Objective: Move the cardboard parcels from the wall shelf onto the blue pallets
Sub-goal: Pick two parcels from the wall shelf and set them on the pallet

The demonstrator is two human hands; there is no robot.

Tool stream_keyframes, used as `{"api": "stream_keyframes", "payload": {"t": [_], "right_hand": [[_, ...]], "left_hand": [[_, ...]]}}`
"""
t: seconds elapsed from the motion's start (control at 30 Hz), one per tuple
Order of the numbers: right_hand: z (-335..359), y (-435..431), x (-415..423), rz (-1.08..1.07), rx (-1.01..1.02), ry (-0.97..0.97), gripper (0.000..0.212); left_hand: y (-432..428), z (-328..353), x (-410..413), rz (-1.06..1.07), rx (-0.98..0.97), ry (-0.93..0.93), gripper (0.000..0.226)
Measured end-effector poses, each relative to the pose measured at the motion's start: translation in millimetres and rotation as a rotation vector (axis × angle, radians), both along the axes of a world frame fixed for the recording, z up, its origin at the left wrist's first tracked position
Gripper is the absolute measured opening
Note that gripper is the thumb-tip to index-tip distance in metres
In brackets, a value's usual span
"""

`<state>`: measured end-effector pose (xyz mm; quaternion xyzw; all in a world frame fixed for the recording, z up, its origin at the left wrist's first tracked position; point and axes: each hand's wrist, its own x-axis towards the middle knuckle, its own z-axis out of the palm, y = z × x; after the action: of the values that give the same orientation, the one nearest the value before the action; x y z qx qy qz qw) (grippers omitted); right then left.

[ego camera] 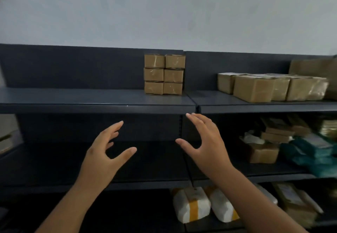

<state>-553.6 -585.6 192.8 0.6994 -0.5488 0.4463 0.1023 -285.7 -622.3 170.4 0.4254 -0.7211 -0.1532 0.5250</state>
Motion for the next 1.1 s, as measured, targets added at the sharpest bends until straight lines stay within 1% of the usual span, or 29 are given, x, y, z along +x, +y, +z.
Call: {"api": "stream_keyframes", "payload": {"t": [0.17, 0.27, 0.37, 0.47, 0.6, 0.77, 0.9, 1.0, 1.1], "right_hand": [[57, -26, -33, 0.028, -0.130, 0.027, 0.066], [89, -54, -52, 0.062, -0.165, 0.006, 0.064], [114, -88, -68, 0.093, -0.152, -0.026, 0.063], [130, -124, -80, 0.103, -0.102, -0.061, 0.067], [145, -173, -87, 0.128, -0.011, -0.115, 0.072], [158, -236, -80, 0.082, 0.060, -0.108, 0.077], [171, -279, -76, 0.042, 0.112, -0.099, 0.081], [178, -298, -74, 0.065, 0.198, -0.108, 0.077], [180, -306, -72, 0.081, 0.214, -0.083, 0.059]], "left_hand": [[-22, 55, -29, 0.045, -0.139, 0.000, 0.073], [-43, 88, -44, 0.077, -0.198, -0.005, 0.071], [-73, 118, -59, 0.116, -0.228, -0.014, 0.077], [-110, 140, -69, 0.122, -0.198, -0.010, 0.082], [-169, 158, -77, 0.122, -0.130, -0.049, 0.088], [-253, 177, -78, 0.094, 0.003, -0.098, 0.097], [-305, 185, -80, 0.023, 0.084, -0.139, 0.103], [-326, 189, -83, -0.045, 0.074, -0.185, 0.099], [-337, 188, -82, -0.091, 0.043, -0.212, 0.085]]}}
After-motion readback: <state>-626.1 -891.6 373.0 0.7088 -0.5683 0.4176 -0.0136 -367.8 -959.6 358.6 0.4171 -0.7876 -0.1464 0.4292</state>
